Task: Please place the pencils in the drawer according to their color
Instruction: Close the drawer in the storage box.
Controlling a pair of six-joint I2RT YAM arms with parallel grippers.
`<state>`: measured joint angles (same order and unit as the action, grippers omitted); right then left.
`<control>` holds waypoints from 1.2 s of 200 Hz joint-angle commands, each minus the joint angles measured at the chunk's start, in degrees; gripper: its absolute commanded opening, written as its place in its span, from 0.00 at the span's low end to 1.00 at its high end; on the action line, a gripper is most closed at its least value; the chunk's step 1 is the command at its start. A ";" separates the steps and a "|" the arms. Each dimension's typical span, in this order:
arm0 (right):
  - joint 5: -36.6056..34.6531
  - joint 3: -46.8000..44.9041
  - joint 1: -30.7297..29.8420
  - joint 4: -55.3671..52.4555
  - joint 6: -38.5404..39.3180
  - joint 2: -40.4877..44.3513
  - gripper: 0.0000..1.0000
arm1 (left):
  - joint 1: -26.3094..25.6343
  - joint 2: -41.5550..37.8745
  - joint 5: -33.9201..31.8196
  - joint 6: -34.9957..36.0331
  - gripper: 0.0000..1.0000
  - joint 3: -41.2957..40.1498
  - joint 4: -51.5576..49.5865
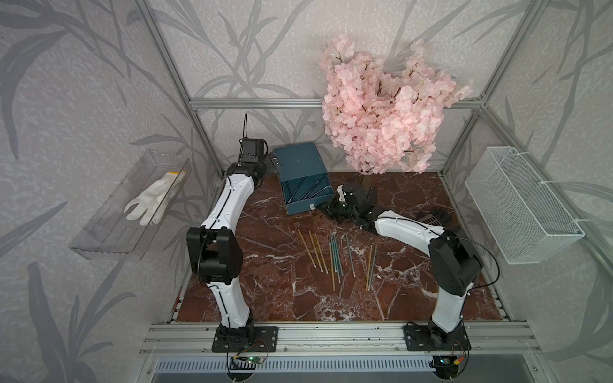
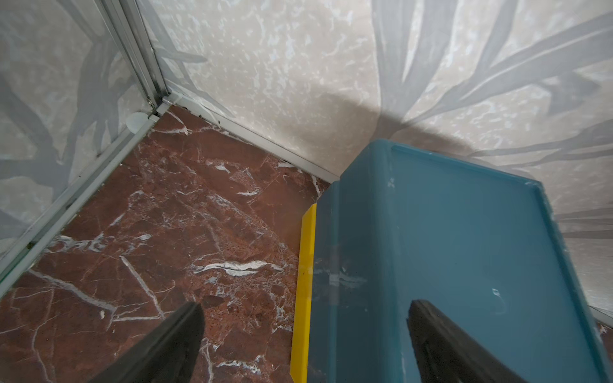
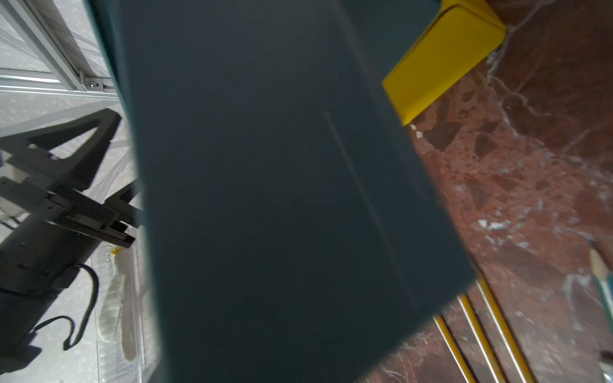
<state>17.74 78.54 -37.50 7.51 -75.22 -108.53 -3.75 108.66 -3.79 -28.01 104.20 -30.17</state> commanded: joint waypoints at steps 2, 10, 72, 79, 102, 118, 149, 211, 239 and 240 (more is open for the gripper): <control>-2.37 5.80 -0.12 3.09 -0.14 -3.17 0.00 | -0.11 1.98 4.18 1.09 1.00 2.12 -2.15; -2.40 7.90 -0.12 3.18 -0.19 -4.67 0.00 | -0.05 2.42 4.95 1.03 1.00 1.98 -2.27; -1.82 22.92 0.23 1.28 -2.33 -15.93 0.00 | -0.38 2.50 7.73 0.35 1.00 -1.96 -1.51; -1.87 24.19 0.24 1.17 -2.53 -16.92 0.00 | -0.46 2.39 7.83 0.27 1.00 -2.55 -1.31; -2.23 27.74 0.23 0.94 -3.17 -19.61 0.00 | -0.67 2.02 8.05 0.16 1.00 -3.94 -0.72; -2.34 29.34 0.23 1.17 -3.81 -21.06 0.00 | -0.74 1.76 8.16 -0.02 1.00 -4.62 -0.35; -1.26 28.47 0.32 2.27 -3.88 -20.72 0.01 | -0.88 1.13 8.48 -0.40 1.00 -5.47 0.12; -1.95 6.95 0.57 13.70 -5.00 -9.44 0.56 | -0.84 -0.20 8.45 -0.47 1.00 -6.30 0.68; -3.87 0.32 0.56 20.30 -5.93 -8.74 0.57 | -0.69 -1.00 5.78 -0.20 1.00 -6.22 0.22; -3.90 0.17 0.55 20.72 -5.93 -8.77 0.57 | -0.67 -1.04 5.58 -0.20 1.00 -6.17 0.17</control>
<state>15.40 82.30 -36.97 18.76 -80.01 -120.01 -4.12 110.39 3.11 -28.64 98.26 -29.32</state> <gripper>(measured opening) 0.572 0.999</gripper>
